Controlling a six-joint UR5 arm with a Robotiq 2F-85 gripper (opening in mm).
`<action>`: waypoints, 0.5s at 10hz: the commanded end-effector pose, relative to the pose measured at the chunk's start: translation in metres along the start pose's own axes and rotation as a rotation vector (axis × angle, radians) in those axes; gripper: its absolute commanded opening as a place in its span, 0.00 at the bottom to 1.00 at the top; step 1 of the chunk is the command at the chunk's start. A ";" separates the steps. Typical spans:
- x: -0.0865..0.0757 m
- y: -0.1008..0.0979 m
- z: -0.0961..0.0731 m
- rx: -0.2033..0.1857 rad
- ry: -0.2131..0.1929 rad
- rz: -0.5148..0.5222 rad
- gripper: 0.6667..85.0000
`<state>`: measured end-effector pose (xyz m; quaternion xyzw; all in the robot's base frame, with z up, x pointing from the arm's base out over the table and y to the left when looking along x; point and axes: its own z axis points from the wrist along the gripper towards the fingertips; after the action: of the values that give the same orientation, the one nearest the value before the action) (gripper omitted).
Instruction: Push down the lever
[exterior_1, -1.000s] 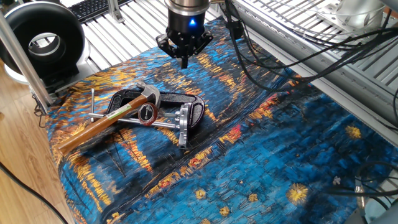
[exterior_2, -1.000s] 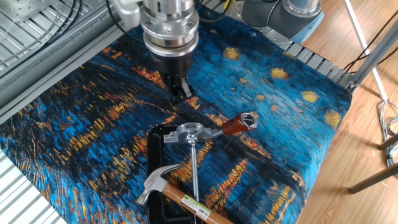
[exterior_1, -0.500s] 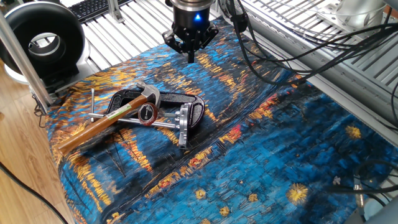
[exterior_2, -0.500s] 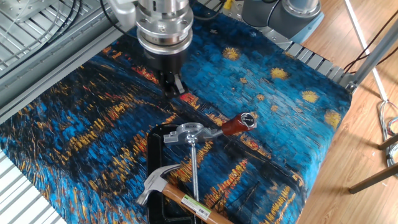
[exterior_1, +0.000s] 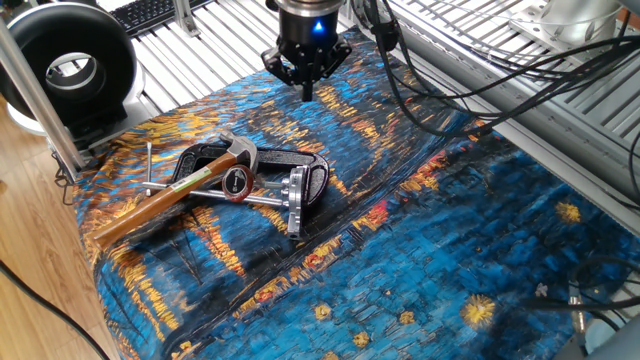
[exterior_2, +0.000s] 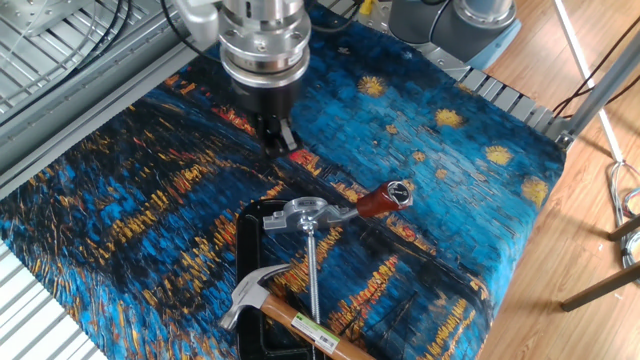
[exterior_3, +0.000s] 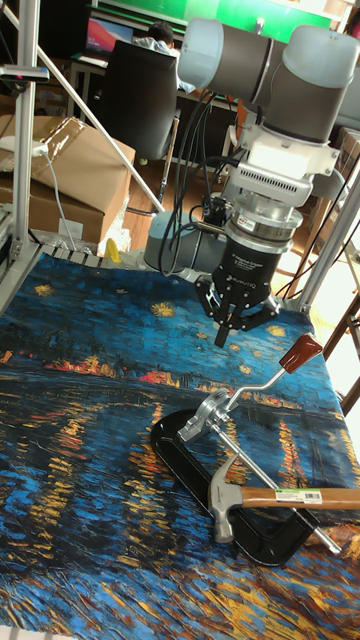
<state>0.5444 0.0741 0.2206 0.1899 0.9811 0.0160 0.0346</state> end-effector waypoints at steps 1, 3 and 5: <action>0.014 0.029 -0.004 -0.109 0.057 0.063 0.01; 0.022 0.021 -0.003 -0.083 0.080 -0.070 0.01; 0.023 0.015 -0.003 -0.062 0.084 -0.084 0.01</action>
<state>0.5333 0.0922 0.2211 0.1638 0.9854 0.0452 0.0089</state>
